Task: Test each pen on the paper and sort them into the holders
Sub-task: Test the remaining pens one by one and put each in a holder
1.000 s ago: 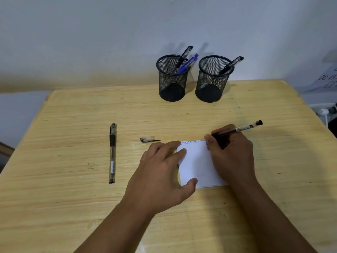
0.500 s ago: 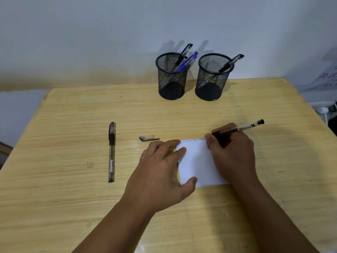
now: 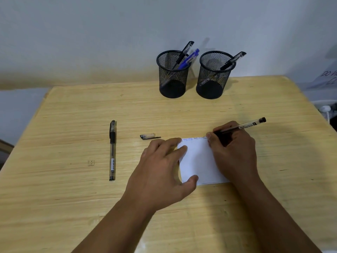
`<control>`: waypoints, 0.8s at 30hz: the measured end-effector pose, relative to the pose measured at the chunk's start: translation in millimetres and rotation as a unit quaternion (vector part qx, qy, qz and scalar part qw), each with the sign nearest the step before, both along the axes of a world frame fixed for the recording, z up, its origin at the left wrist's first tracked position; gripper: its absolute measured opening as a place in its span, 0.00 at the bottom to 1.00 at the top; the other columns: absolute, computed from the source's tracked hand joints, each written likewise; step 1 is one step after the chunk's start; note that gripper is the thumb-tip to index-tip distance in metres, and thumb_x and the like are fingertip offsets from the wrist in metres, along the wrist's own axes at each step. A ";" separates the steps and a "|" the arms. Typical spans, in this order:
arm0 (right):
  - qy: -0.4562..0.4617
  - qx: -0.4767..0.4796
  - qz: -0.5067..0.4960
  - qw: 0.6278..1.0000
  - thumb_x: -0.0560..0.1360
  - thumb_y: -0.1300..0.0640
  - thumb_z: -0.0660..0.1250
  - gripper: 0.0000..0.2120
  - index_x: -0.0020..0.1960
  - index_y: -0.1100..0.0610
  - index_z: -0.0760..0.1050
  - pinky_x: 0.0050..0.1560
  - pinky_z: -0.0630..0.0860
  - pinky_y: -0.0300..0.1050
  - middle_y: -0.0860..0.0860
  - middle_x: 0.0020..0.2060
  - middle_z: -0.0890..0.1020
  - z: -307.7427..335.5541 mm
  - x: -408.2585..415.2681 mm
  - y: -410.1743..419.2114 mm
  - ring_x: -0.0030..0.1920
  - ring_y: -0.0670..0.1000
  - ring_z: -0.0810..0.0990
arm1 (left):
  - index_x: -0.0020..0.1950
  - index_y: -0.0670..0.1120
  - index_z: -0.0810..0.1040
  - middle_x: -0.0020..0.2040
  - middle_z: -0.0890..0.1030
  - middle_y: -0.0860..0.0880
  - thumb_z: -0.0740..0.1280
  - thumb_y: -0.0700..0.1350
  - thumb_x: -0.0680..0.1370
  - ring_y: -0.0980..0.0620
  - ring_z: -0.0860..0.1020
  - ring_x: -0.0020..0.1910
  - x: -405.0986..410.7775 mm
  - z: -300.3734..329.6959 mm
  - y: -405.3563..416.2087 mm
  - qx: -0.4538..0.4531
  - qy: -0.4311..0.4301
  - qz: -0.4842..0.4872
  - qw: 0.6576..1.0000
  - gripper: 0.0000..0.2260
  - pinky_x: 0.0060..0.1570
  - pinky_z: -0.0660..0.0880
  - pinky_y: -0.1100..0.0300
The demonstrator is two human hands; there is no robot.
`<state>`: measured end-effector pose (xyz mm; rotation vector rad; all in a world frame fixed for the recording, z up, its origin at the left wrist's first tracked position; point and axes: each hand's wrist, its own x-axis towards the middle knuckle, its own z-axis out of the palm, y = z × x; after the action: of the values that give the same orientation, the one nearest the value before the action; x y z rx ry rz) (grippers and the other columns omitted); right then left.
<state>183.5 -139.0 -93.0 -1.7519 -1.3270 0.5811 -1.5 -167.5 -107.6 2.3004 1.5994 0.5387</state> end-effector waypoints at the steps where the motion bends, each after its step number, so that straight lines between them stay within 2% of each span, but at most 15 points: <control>1: -0.004 0.001 0.003 1.000 0.74 0.57 0.72 0.02 0.43 0.53 0.79 0.37 0.68 0.19 0.39 0.34 0.80 0.0 -0.2 -0.3 0.38 0.28 0.77 | 0.63 0.54 0.77 0.69 0.72 0.56 0.67 0.66 0.67 0.52 0.67 0.65 0.0 0.4 -0.1 0.000 0.000 0.000 1.000 0.29 0.64 0.69 0.51; 6: -0.001 -0.001 0.006 1.000 0.74 0.57 0.72 0.03 0.43 0.53 0.78 0.37 0.68 0.19 0.40 0.34 0.80 -0.1 -0.4 -1.2 0.38 0.28 0.77 | 0.63 0.54 0.77 0.69 0.73 0.56 0.67 0.66 0.67 0.52 0.67 0.65 0.2 0.4 -0.3 0.002 0.003 -0.002 1.000 0.29 0.63 0.70 0.51; 8: 0.012 -0.003 0.000 1.000 0.73 0.56 0.72 0.03 0.43 0.52 0.79 0.37 0.69 0.21 0.41 0.35 0.82 -0.2 1.2 -0.2 0.39 0.30 0.79 | 0.63 0.54 0.77 0.69 0.73 0.56 0.67 0.66 0.67 0.52 0.67 0.65 -0.4 -0.5 0.1 0.002 0.003 -0.002 1.000 0.29 0.64 0.69 0.51; 11: 0.066 0.007 -0.024 0.998 0.73 0.55 0.72 0.03 0.42 0.52 0.79 0.41 0.74 0.31 0.45 0.36 0.84 -0.5 5.8 0.1 0.40 0.40 0.83 | 0.63 0.53 0.77 0.69 0.73 0.56 0.67 0.66 0.67 0.52 0.67 0.65 -1.0 -2.0 0.1 0.006 0.001 -0.003 1.000 0.29 0.64 0.69 0.52; 13: 0.088 0.017 -0.038 0.995 0.73 0.56 0.72 0.03 0.42 0.53 0.79 0.43 0.75 0.37 0.46 0.35 0.85 0.8 7.8 -1.1 0.40 0.42 0.83 | 0.63 0.53 0.77 0.69 0.73 0.56 0.66 0.66 0.67 0.52 0.67 0.65 -0.3 -2.0 -0.2 0.007 0.000 -0.003 1.000 0.29 0.64 0.68 0.52; 16: 0.106 0.022 -0.040 0.993 0.74 0.56 0.71 0.04 0.41 0.52 0.78 0.42 0.76 0.36 0.46 0.33 0.84 2.2 7.6 -2.2 0.38 0.42 0.83 | 0.64 0.54 0.77 0.69 0.72 0.56 0.66 0.66 0.67 0.53 0.66 0.66 -0.3 -1.7 -0.7 0.004 0.000 -0.004 1.000 0.29 0.65 0.67 0.53; 20: 0.121 0.018 -0.038 0.992 0.75 0.57 0.70 0.05 0.40 0.57 0.79 0.36 0.71 0.26 0.47 0.31 0.83 6.1 11.5 -3.2 0.34 0.39 0.81 | 0.65 0.53 0.75 0.70 0.71 0.56 0.65 0.66 0.68 0.52 0.64 0.67 0.1 0.1 -2.5 0.006 0.012 -0.006 1.000 0.30 0.66 0.66 0.55; 22: 0.123 0.015 -0.035 0.992 0.75 0.57 0.70 0.07 0.40 0.59 0.79 0.35 0.70 0.26 0.48 0.31 0.83 10.3 17.1 -6.1 0.32 0.38 0.79 | 0.65 0.51 0.75 0.71 0.71 0.55 0.64 0.66 0.68 0.50 0.65 0.66 1.4 2.2 -3.6 0.005 0.025 -0.008 1.000 0.30 0.66 0.67 0.53; 24: 0.121 0.014 -0.035 0.992 0.75 0.57 0.70 0.06 0.41 0.57 0.80 0.36 0.72 0.28 0.48 0.31 0.84 14.5 23.4 -11.2 0.32 0.39 0.81 | 0.65 0.50 0.76 0.72 0.71 0.54 0.64 0.66 0.68 0.49 0.66 0.67 1.5 4.4 -4.4 0.000 0.022 -0.009 1.000 0.30 0.66 0.67 0.52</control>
<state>206.9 -150.2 -78.5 -1.6403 -1.0959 0.7086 0.0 -171.9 -103.2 2.3394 1.5980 0.4858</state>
